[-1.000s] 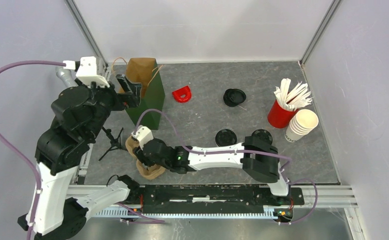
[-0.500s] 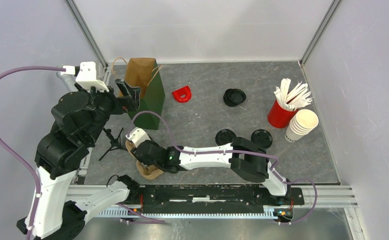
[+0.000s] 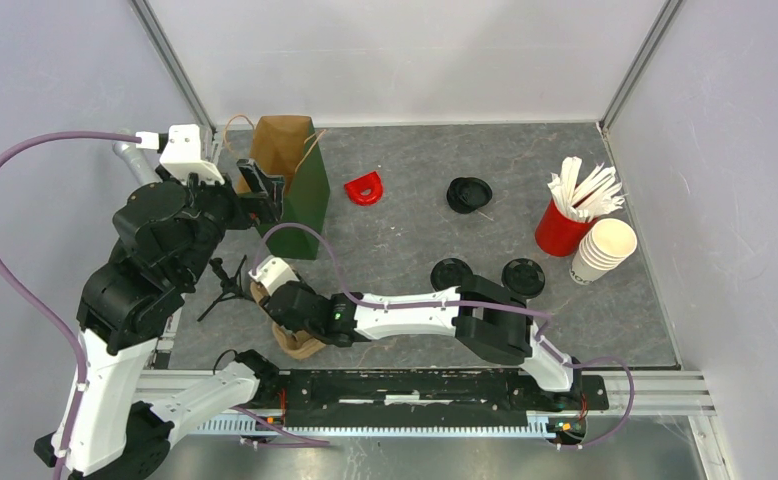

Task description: Pack the takeout coffee

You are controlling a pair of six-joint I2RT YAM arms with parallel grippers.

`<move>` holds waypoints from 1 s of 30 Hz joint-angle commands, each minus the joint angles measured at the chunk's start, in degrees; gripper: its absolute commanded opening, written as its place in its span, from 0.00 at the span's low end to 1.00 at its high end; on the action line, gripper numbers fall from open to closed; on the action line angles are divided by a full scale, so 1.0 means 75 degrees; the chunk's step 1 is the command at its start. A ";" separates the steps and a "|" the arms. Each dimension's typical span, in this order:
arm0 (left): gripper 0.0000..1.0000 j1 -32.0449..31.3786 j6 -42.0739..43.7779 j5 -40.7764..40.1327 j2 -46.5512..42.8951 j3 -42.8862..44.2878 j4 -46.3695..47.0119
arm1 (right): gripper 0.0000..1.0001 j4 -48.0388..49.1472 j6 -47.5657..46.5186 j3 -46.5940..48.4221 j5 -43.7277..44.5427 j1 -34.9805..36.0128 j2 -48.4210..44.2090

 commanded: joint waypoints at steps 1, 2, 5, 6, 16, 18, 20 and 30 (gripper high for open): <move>1.00 0.0044 0.0120 -0.0105 -0.0050 -0.0009 0.0345 | 0.53 -0.0034 0.0097 0.0411 0.0194 0.0000 0.0232; 1.00 0.0044 0.0120 -0.0118 -0.0050 -0.0029 0.0340 | 0.51 -0.0037 0.0103 0.0423 0.0220 -0.0004 0.0246; 1.00 0.0045 0.0154 -0.0159 -0.0053 -0.0063 0.0346 | 0.46 -0.0037 0.0065 0.0434 0.0290 -0.0007 0.0227; 1.00 0.0045 0.0161 -0.0153 -0.0050 -0.0075 0.0345 | 0.44 -0.0037 0.0048 0.0427 0.0317 -0.0004 0.0205; 1.00 0.0045 0.0249 -0.0307 -0.0080 -0.0147 0.0377 | 0.38 0.0474 -0.0138 -0.0019 0.0295 -0.0004 -0.0618; 1.00 0.0045 0.0251 -0.0329 -0.0062 -0.0116 0.0381 | 0.37 0.0647 -0.0184 -0.0140 0.0292 -0.0004 -0.0781; 1.00 0.0042 0.0249 -0.0330 -0.0040 -0.0091 0.0393 | 0.37 0.0843 -0.0205 -0.0258 0.0294 -0.0004 -0.0900; 1.00 0.0045 0.0249 -0.0323 0.0016 -0.0097 0.0381 | 0.36 0.1998 -0.0256 -0.1126 -0.0032 -0.0004 -0.1292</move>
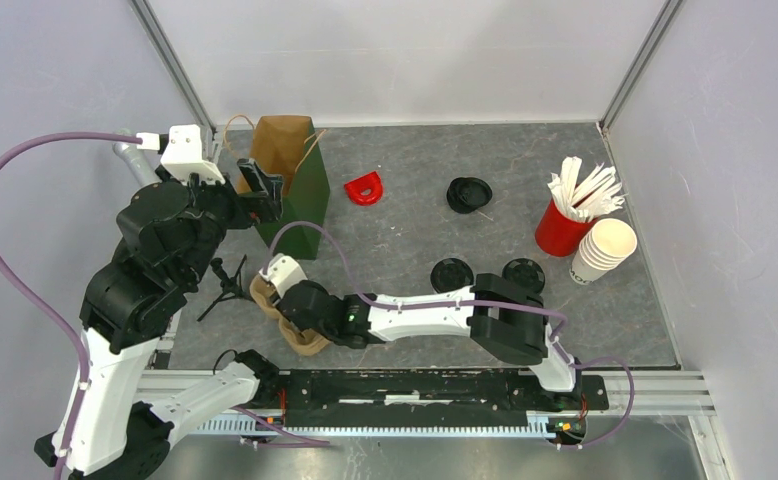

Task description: Pack the takeout coffee

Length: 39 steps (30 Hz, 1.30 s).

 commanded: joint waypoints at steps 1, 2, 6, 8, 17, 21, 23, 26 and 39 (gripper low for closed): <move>1.00 0.0045 0.0246 -0.0110 0.0040 0.0042 0.0288 | 0.36 0.1214 0.0007 -0.0301 -0.0104 -0.0004 -0.0711; 1.00 0.0045 0.0246 -0.0108 0.0034 0.0034 0.0290 | 0.36 0.1226 0.0063 -0.0310 -0.0103 -0.0004 -0.0730; 1.00 0.0045 0.0246 -0.0101 0.0040 -0.0003 0.0308 | 0.37 0.1312 0.0381 -0.0427 -0.0121 -0.0004 -0.0892; 1.00 0.0045 0.0252 -0.0101 0.0040 -0.0032 0.0314 | 0.37 0.1232 0.0531 -0.0366 -0.0151 -0.0004 -0.0896; 1.00 0.0044 0.0258 -0.0122 -0.0020 -0.0119 0.0333 | 0.40 -0.0009 0.0433 0.0451 -0.0063 -0.0003 -0.0456; 1.00 0.0045 0.0223 -0.0070 -0.0013 -0.0189 0.0385 | 0.41 0.0400 -0.0211 0.0362 -0.0005 0.0106 -0.0534; 1.00 0.0045 0.0223 -0.0050 0.0010 -0.0180 0.0373 | 0.44 0.0381 -0.0176 0.0325 0.0075 0.0115 -0.0577; 1.00 0.0044 0.0213 -0.0055 0.0017 -0.0131 0.0372 | 0.45 0.0374 0.0118 0.0152 -0.0060 0.0069 -0.0642; 1.00 0.0045 0.0211 -0.0019 0.0030 -0.0078 0.0361 | 0.49 0.0503 -0.0458 0.0009 -0.0353 0.0046 -0.0824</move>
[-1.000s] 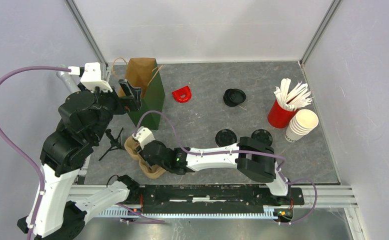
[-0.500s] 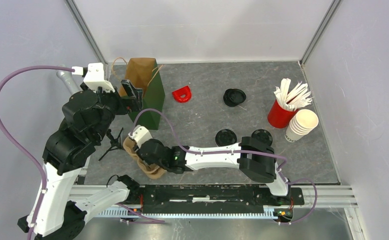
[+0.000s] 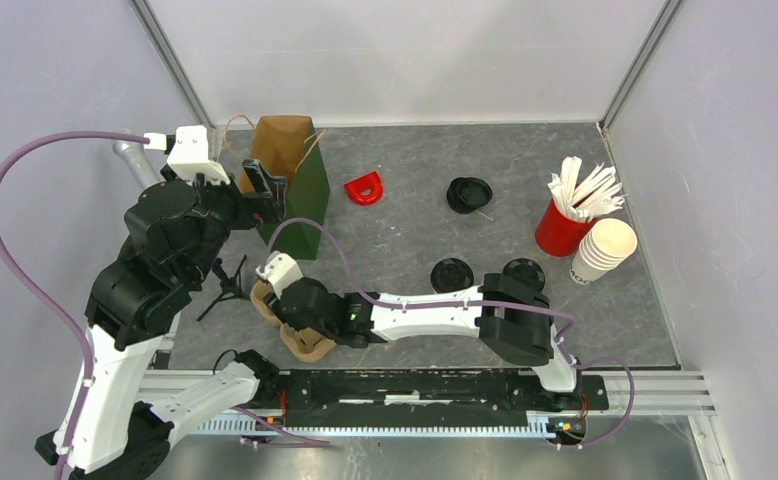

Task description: Pack the takeout coffee

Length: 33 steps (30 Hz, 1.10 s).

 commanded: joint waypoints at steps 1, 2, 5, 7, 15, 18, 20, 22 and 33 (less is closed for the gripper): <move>1.00 0.0041 0.0211 -0.0019 0.0017 0.0099 0.0317 | 0.50 0.0183 -0.0564 0.0148 0.0167 -0.0004 -0.0446; 1.00 0.0045 0.0222 -0.0017 0.0021 0.0125 0.0314 | 0.51 -0.0053 -0.0562 0.0348 0.0304 -0.0004 -0.0338; 1.00 0.0045 0.0234 -0.0008 -0.0001 0.0130 0.0297 | 0.53 -0.0613 -0.0459 0.0697 0.0384 -0.0004 -0.0033; 1.00 0.0045 0.0234 0.0014 -0.0011 0.0127 0.0307 | 0.55 -0.0751 -0.0361 0.0783 0.0374 -0.0004 0.0111; 1.00 0.0045 0.0246 0.0057 0.0001 0.0099 0.0317 | 0.59 -0.1015 -0.0193 0.0978 0.0206 -0.0001 0.0414; 1.00 0.0045 0.0246 0.0063 -0.0004 0.0074 0.0332 | 0.60 -0.1084 -0.0147 0.0978 0.0246 -0.0004 0.0477; 1.00 0.0045 0.0246 0.0061 -0.0007 0.0048 0.0338 | 0.60 -0.1125 -0.0101 0.0972 0.0250 -0.0010 0.0517; 1.00 0.0037 0.0246 0.0063 -0.0018 0.0003 0.0366 | 0.60 -0.1143 -0.0050 0.0966 0.0220 -0.0004 0.0567; 1.00 0.0041 0.0246 0.0074 -0.0001 -0.0023 0.0391 | 0.60 -0.1160 0.0064 0.1012 0.0069 0.0020 0.0709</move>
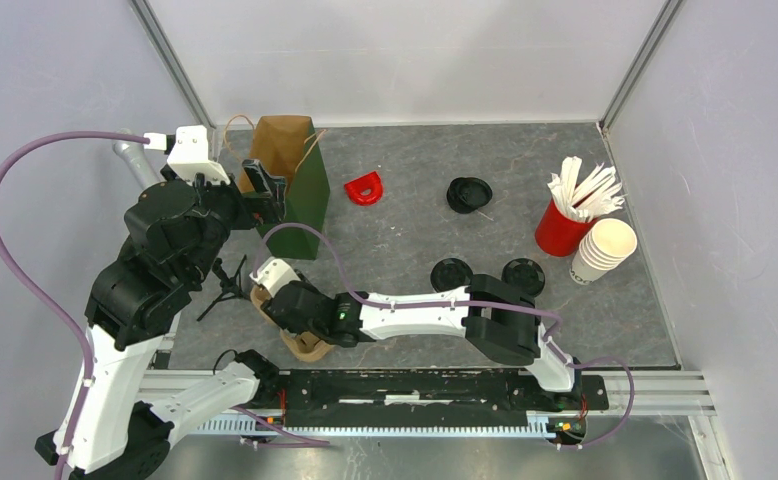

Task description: Pack the takeout coffee

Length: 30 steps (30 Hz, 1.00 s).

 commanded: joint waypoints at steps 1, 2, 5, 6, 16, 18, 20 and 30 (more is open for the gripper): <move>1.00 0.0042 0.0246 0.0063 0.0002 -0.0030 0.0385 | 0.60 0.0052 0.0164 0.0323 -0.0036 0.0028 0.0159; 1.00 0.0043 0.0246 0.0062 0.0002 -0.0042 0.0385 | 0.60 0.0040 0.0168 0.0322 -0.0018 0.0029 0.0168; 1.00 0.0042 0.0235 0.0066 -0.0005 -0.0055 0.0385 | 0.60 0.0036 0.0158 0.0333 0.0001 0.0030 0.0202; 1.00 0.0043 0.0235 0.0063 -0.0015 -0.0052 0.0385 | 0.60 0.0028 0.0163 0.0338 -0.0005 0.0029 0.0213; 1.00 0.0037 0.0246 0.0051 -0.0024 -0.0055 0.0385 | 0.48 -0.0008 0.0152 0.0415 0.0005 0.0028 0.0236; 1.00 0.0041 0.0257 0.0051 -0.0024 -0.0078 0.0379 | 0.46 0.0004 0.0107 0.0426 0.0024 0.0030 0.0190; 1.00 0.0036 0.0272 0.0028 -0.0022 -0.0090 0.0385 | 0.46 0.0016 0.0084 0.0413 0.0019 0.0029 0.0104; 1.00 0.0042 0.0293 0.0004 0.0025 -0.0073 0.0396 | 0.42 0.0738 -0.0082 -0.0087 0.0025 0.0028 -0.0787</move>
